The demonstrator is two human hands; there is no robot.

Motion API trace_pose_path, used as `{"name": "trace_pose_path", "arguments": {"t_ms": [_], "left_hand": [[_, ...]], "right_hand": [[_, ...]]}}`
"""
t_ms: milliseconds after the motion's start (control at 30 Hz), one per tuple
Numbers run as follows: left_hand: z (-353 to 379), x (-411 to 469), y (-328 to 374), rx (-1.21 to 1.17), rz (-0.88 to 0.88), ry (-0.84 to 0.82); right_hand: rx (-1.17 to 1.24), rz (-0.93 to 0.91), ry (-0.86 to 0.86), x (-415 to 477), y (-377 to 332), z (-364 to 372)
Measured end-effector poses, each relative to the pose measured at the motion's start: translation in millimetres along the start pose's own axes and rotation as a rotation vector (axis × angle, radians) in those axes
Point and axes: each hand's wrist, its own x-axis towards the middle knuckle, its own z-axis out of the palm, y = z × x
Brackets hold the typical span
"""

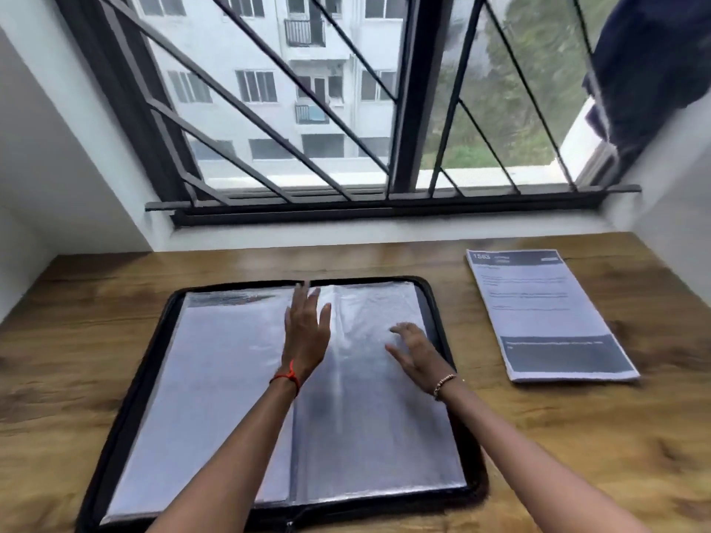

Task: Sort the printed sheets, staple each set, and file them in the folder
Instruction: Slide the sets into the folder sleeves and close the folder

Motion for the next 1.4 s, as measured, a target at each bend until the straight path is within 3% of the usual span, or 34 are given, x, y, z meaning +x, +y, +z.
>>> {"name": "trace_pose_path", "arguments": {"t_ms": [233,433,567,733,867,1000,1167,1400], "left_hand": [[94,4,118,-0.213,0.156,-0.181],[164,-3,175,-0.223,0.035,-0.368],[192,-6,200,-0.22,-0.033,-0.364],[223,-4,200,-0.263,-0.117,-0.409],[290,15,145,-0.201,-0.204,-0.397],[251,-3,203,-0.165,-0.247,-0.343],[244,-13,223,-0.204,-0.13,-0.178],[245,-18,232,-0.393,0.007,-0.289]], "right_hand": [[-0.052,0.235,0.182,-28,116,-86],[-0.017,0.316,0.304,-45,190,-145],[-0.046,0.37,0.326,-43,226,-168],[-0.1,0.467,0.297,-29,248,-179],[-0.239,0.526,0.258,-23,255,-179],[-0.262,0.527,0.255,-18,256,-185],[-0.289,0.513,0.268,-19,259,-185],[-0.255,0.528,0.309,-22,258,-185]]}}
